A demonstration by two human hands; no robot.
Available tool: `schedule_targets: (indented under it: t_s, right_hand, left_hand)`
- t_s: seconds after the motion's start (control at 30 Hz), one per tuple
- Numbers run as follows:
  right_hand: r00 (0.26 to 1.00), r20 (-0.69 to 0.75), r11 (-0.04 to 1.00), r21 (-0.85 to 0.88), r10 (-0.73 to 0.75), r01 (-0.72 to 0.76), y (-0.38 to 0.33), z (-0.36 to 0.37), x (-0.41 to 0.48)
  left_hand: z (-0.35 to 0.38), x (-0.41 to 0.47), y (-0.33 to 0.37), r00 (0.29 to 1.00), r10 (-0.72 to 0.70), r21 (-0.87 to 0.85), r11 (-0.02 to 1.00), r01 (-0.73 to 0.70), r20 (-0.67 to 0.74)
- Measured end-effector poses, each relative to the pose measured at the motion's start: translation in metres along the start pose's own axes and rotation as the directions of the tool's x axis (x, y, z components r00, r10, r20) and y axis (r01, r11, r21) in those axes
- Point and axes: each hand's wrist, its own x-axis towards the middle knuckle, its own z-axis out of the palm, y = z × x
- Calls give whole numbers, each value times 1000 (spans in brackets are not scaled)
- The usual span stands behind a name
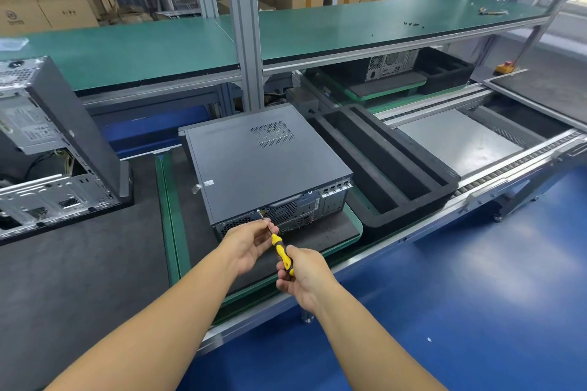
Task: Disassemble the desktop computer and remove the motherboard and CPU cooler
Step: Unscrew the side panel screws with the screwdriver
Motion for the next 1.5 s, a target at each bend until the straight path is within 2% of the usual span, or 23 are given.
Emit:
schedule_targets:
  t_s: [0.17, 0.27, 0.37, 0.47, 0.67, 0.87, 1.07, 1.3, 1.5]
  right_hand:
    - [999, 5, 998, 26, -54, 54, 4, -3, 3]
    - [998, 16, 996, 72, -53, 51, 1, -1, 2]
    - [998, 50, 995, 86, 46, -50, -4, -2, -1]
    - [988, 100, 992, 30, 119, -123, -6, -8, 0]
    - [998, 55, 1000, -5, 22, -22, -8, -7, 6]
    - [998, 45, 999, 12, -50, 50, -1, -5, 9]
    - [989, 105, 989, 92, 108, -117, -1, -5, 4]
    - [998, 65, 997, 79, -26, 21, 0, -6, 6]
    - [997, 34, 996, 59, -74, 72, 6, -2, 6]
  left_hand:
    - [4, 3, 0, 999, 8, 74, 997, -5, -47]
    - [6, 5, -1, 998, 14, 49, 999, -11, -65]
    - [6, 6, 0, 998, 19, 41, 999, -17, -61]
    - [7, 5, 0, 997, 20, 34, 999, -18, -78]
    - [9, 1, 3, 1000, -18, 32, 999, 19, -21]
    - [8, -1, 1, 998, -26, 92, 995, 32, -65]
    - [7, 0, 3, 999, -32, 97, 995, 35, -27]
    - [8, -4, 0, 1000, -18, 21, 1000, 18, -3]
    - [11, -2, 1, 998, -12, 53, 998, 15, -62]
